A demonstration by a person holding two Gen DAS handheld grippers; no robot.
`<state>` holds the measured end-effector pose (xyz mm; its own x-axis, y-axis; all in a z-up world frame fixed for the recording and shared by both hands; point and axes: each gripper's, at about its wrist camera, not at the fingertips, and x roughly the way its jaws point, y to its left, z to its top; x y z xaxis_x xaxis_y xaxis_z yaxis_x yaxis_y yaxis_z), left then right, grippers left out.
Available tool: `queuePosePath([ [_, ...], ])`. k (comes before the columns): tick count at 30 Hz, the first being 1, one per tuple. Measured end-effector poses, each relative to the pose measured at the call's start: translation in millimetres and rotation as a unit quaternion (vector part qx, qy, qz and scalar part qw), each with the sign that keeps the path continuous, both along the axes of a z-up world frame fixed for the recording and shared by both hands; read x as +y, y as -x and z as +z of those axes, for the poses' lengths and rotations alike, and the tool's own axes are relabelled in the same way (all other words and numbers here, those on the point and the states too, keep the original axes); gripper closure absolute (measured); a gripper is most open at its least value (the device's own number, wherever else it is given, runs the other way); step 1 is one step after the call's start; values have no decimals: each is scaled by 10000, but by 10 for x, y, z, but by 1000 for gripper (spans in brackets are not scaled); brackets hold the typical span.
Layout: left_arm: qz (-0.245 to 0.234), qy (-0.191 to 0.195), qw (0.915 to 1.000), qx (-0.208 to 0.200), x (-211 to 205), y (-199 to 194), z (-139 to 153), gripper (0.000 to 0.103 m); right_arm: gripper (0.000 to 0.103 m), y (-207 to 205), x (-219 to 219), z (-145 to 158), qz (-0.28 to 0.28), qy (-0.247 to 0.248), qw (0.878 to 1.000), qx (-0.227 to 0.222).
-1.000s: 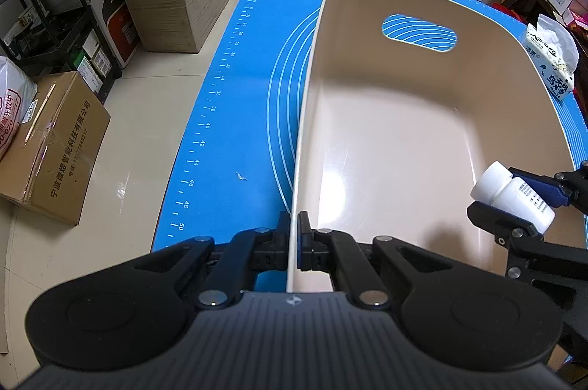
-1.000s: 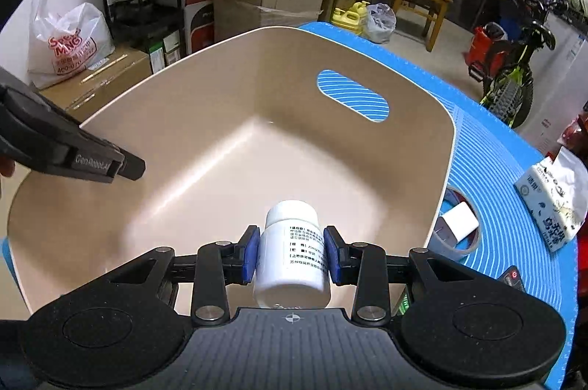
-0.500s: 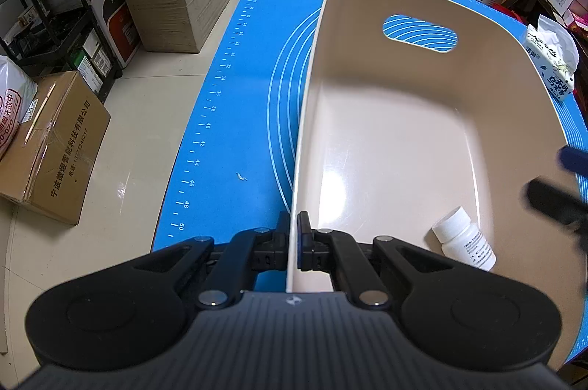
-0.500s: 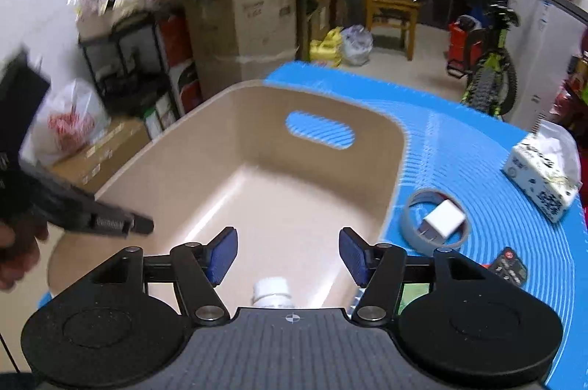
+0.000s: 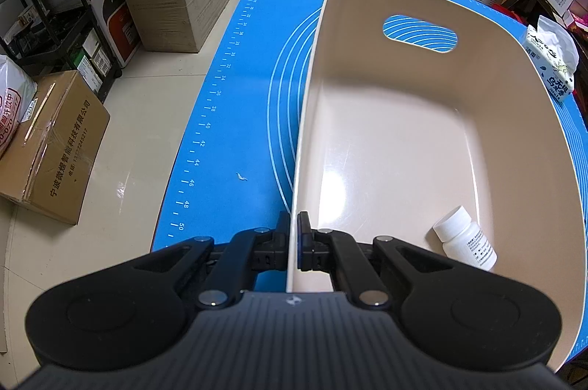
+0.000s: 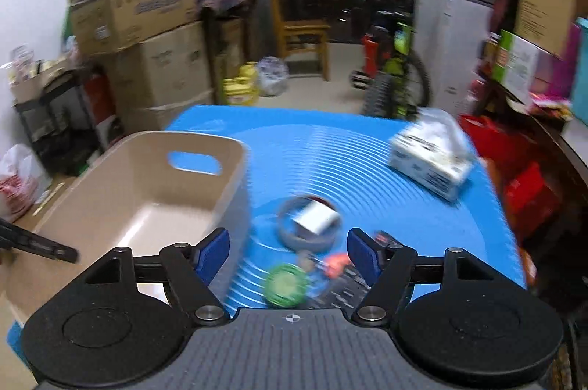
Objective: Organize rigid objects
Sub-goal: 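Grasp the black marker on the mat with the right tool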
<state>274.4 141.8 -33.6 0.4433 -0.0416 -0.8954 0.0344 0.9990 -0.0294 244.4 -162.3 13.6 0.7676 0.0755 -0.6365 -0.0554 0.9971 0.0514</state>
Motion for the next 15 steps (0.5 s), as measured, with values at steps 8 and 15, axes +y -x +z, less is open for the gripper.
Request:
queuePosePath([
  [8, 9, 18, 10000, 4, 4, 0, 4, 98, 26, 156, -339, -411, -558, 164, 9977, 345],
  [15, 10, 34, 10000, 3, 12, 0, 5, 98, 26, 239, -427, -814, -900, 131, 9927, 797],
])
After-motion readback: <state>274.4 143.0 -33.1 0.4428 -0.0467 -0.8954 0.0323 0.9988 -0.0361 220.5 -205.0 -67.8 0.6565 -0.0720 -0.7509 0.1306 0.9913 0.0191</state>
